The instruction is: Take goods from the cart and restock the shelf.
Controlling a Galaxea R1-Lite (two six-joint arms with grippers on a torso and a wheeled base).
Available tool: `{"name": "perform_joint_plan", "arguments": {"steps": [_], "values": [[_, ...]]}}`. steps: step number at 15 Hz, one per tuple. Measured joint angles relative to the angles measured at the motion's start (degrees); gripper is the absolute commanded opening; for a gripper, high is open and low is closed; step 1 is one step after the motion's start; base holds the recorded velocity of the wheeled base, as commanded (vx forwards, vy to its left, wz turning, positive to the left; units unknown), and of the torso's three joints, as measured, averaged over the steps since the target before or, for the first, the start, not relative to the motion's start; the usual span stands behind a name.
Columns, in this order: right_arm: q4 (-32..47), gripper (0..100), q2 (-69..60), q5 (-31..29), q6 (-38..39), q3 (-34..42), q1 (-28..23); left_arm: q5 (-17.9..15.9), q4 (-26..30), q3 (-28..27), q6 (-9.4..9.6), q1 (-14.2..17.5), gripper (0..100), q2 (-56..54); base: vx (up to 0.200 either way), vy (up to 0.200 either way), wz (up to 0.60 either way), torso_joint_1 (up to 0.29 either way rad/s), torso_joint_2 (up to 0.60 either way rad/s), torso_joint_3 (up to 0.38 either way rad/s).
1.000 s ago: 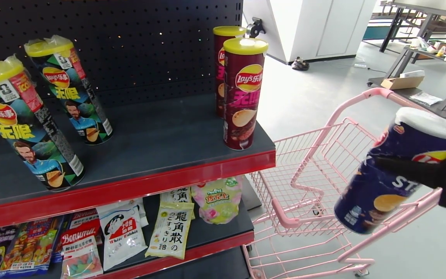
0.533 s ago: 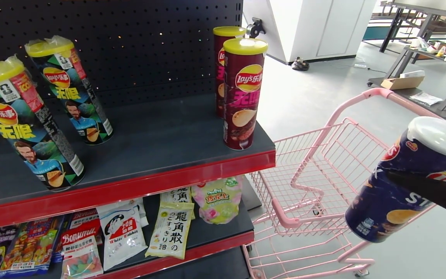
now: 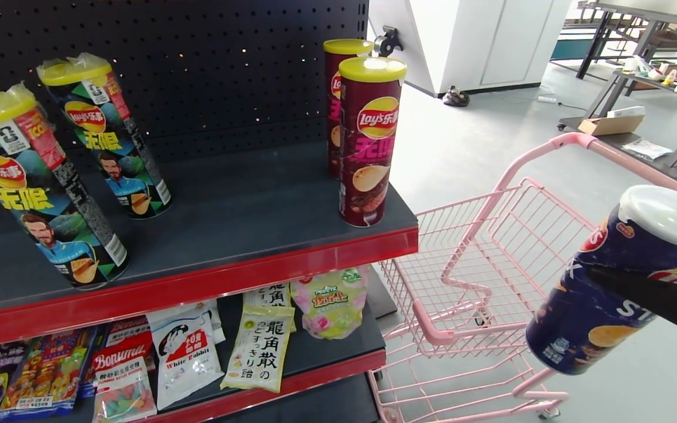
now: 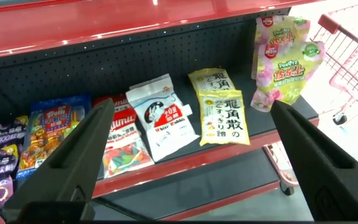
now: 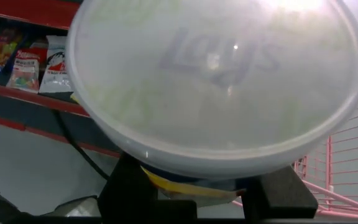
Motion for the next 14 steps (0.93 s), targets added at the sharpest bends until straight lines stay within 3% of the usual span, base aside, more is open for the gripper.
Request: {"name": "perform_joint_plan", "arguments": {"steps": [2, 3, 11, 14], "values": [[0.05, 0, 0.06, 0.0, 0.02, 0.09, -0.02, -0.2, 0.0, 0.0, 0.0, -0.02, 100, 0.0, -0.2, 0.0, 0.0, 0.005, 0.0, 0.002], [0.02, 0, 0.06, 0.02, 0.02, 0.09, -0.02, -0.38, -0.02, -0.05, -0.02, 0.0, 100, 0.0, 0.0, 0.0, 0.0, 0.0, 0.0, 0.0], [-0.41, 0, 0.99, 0.05, 0.06, 0.45, -0.11, -0.57, -0.02, 0.0, -0.11, 0.02, 100, 0.02, 0.0, 0.0, 0.6, 0.002, 0.0, 0.005], [-0.3, 0, 1.19, 0.05, 0.02, 0.85, -0.07, -0.46, 0.0, -0.05, -0.09, 0.05, 100, 0.0, 0.0, 0.0, 0.0, 0.0, 0.0, 0.0]]}}
